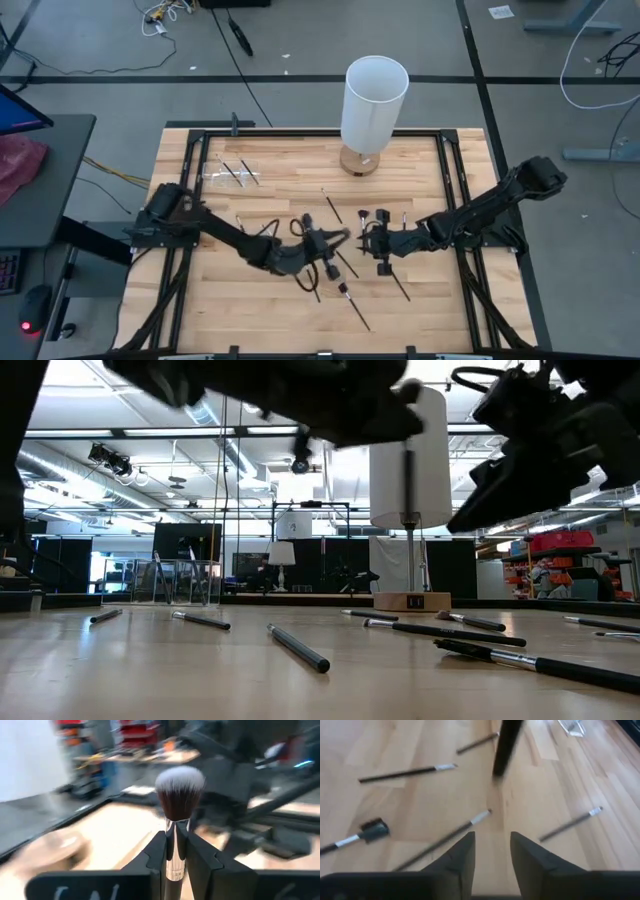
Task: Put items in baskets/containers
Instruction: Put the black powder brush into the transparent organizer
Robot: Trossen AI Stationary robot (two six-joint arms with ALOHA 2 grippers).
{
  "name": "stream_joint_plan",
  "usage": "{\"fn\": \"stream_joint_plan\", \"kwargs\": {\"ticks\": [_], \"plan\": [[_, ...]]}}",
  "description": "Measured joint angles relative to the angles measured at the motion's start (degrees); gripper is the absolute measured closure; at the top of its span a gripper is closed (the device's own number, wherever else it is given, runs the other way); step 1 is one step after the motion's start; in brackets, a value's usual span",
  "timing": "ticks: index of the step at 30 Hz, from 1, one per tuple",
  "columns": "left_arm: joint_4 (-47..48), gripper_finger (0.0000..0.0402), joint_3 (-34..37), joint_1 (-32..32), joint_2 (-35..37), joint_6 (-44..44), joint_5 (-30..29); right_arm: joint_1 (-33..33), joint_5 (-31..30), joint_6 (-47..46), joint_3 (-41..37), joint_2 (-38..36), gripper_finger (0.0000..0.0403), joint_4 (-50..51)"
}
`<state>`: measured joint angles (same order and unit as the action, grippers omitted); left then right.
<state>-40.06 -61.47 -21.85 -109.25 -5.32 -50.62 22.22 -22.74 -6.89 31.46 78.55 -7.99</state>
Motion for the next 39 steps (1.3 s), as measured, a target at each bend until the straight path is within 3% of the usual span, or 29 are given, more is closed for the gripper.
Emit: {"fn": "stream_joint_plan", "kwargs": {"ticks": [3, 6, 11, 18, 21, 27, 33, 39], "plan": [[14.8, 0.0350, 0.0, -1.0, 5.7, -6.3, -9.9, 0.0, -0.4, -0.8, 0.0, -0.3, 0.0265, 0.8], [32.6, 0.0350, 0.0, -0.4, 11.8, -15.8, -15.6, 0.0, -0.4, -0.9, 0.0, -0.2, 0.0262, -0.2], [64.5, 0.0350, 0.0, 3.2, 19.6, -37.0, -18.7, 0.0, -0.4, -0.5, 0.0, -0.2, 0.0267, -0.8], [113.1, 0.0350, 0.0, 8.0, 25.6, -81.6, -23.5, 0.0, -0.4, 0.1, 0.0, -0.2, 0.0276, -0.9], [127.5, 0.0350, 0.0, 11.3, 27.2, -94.8, -22.2, 0.0, -0.4, 0.2, 0.0, -0.2, 0.0278, -0.9], [127.6, 0.0350, 2.4, 21.0, 30.2, -94.5, -22.9, 0.0, -0.4, 1.4, -0.1, -0.2, 0.0278, -2.4], [123.2, 0.0350, 12.7, 29.4, 36.5, -95.4, -20.1, 0.0, 0.9, 1.3, -0.1, -0.2, 0.0278, -2.5], [113.2, 0.0350, 21.9, 32.3, 44.0, -94.6, -21.3, 0.0, 1.4, 2.9, -0.1, -0.2, 0.0278, -4.8]]}}
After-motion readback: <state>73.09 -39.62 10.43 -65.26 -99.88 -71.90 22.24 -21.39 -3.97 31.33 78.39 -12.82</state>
